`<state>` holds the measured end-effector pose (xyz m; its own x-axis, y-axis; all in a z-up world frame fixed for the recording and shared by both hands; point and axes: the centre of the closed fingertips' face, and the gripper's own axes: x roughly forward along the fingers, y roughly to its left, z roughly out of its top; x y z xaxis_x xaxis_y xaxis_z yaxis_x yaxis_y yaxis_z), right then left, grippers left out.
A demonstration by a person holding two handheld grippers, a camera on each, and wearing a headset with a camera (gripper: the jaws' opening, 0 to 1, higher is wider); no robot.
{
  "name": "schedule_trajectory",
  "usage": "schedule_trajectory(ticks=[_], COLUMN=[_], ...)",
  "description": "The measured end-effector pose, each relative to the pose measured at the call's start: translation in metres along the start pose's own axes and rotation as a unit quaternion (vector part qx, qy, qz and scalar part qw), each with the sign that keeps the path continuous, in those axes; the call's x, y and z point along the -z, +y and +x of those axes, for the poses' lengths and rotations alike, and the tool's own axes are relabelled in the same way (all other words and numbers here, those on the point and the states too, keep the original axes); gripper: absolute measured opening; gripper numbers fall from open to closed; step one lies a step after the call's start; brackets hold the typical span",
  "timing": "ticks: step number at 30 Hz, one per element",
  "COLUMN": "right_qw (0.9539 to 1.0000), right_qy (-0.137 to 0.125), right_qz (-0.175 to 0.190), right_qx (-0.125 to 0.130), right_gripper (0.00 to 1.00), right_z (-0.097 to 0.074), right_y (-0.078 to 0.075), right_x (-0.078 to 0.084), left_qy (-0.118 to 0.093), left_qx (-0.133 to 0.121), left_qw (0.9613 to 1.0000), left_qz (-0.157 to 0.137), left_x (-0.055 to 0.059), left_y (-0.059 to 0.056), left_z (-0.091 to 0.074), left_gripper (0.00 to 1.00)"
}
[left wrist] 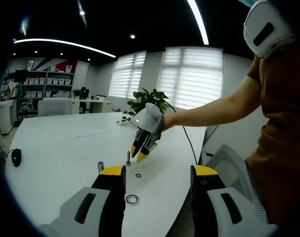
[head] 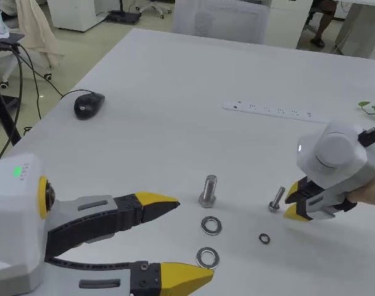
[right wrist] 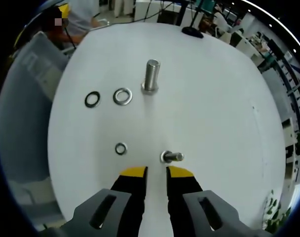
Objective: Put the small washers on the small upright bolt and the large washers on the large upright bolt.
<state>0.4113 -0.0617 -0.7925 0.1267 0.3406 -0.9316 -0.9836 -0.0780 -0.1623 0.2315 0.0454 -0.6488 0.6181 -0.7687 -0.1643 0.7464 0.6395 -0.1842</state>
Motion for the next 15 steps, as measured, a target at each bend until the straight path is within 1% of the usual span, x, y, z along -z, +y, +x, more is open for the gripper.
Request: schedule_trajectory(ticks=[4, 8, 13, 15], right_qw=[1.0000, 0.9999, 0.9998, 0.9997], right_qy=[-0.002, 0.000, -0.001, -0.002], right_qz=[-0.003, -0.007, -0.014, -0.014], right_qx=[-0.003, -0.010, -0.017, -0.019], right_gripper=[0.16, 0.16, 0.16, 0.16], right_z=[-0.001, 0.002, 0.004, 0.005], right_y=[0.009, 0.014, 0.022, 0.023], right_x=[-0.004, -0.005, -0.009, -0.010], left_qy=[-0.003, -0.003, -0.008, -0.007], left_qx=[0.000, 0.003, 0.002, 0.002], left_qw=[1.0000, 1.0000, 1.0000, 1.0000], left_qz=[0.003, 0.005, 0.004, 0.005], left_x=[-0.001, -0.001, -0.002, -0.002], left_y=[-0.003, -0.007, -0.008, -0.008], left_z=[-0.003, -0.004, -0.006, -0.007], left_gripper=[0.51, 0.51, 0.51, 0.51])
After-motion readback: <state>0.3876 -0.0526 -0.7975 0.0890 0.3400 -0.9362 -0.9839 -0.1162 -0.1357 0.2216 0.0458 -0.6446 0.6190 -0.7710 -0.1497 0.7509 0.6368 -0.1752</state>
